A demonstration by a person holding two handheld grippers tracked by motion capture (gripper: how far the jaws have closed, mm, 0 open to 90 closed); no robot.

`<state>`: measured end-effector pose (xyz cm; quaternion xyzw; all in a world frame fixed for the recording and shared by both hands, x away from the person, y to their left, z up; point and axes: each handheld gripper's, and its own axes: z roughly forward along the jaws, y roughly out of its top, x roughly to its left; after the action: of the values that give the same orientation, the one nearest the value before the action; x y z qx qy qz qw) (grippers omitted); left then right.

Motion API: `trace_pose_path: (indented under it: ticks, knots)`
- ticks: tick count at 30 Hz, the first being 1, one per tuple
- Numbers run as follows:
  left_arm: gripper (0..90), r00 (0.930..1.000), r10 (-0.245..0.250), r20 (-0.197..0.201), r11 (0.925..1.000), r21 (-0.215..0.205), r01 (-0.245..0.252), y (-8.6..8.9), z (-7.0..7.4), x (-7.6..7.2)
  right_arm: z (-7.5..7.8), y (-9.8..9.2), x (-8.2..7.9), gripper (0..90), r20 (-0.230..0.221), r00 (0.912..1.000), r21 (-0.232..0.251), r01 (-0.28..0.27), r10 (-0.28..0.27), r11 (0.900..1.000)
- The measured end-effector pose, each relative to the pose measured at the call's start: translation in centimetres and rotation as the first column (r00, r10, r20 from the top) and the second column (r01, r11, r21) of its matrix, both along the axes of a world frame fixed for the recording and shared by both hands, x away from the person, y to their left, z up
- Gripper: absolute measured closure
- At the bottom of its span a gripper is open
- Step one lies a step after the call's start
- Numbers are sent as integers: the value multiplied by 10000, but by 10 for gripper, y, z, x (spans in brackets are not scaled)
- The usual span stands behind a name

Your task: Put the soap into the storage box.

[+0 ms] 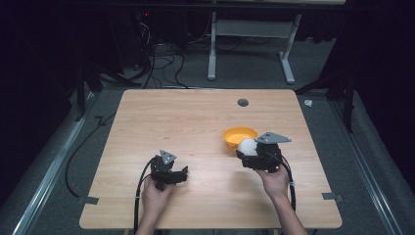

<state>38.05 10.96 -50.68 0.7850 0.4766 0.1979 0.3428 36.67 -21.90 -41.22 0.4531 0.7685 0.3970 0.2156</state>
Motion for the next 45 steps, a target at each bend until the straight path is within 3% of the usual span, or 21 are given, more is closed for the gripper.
trace_pose_path:
  ticks: [34,45]
  knots:
    - [165,10000,-6,-6,10000,8,6,0,0,0,4,12,57,243,-599,9981,-180,109,-120,9998]
    - [165,10000,-13,-5,10000,6,13,0,0,0,-6,11,70,242,-850,9957,-309,338,-363,9990]
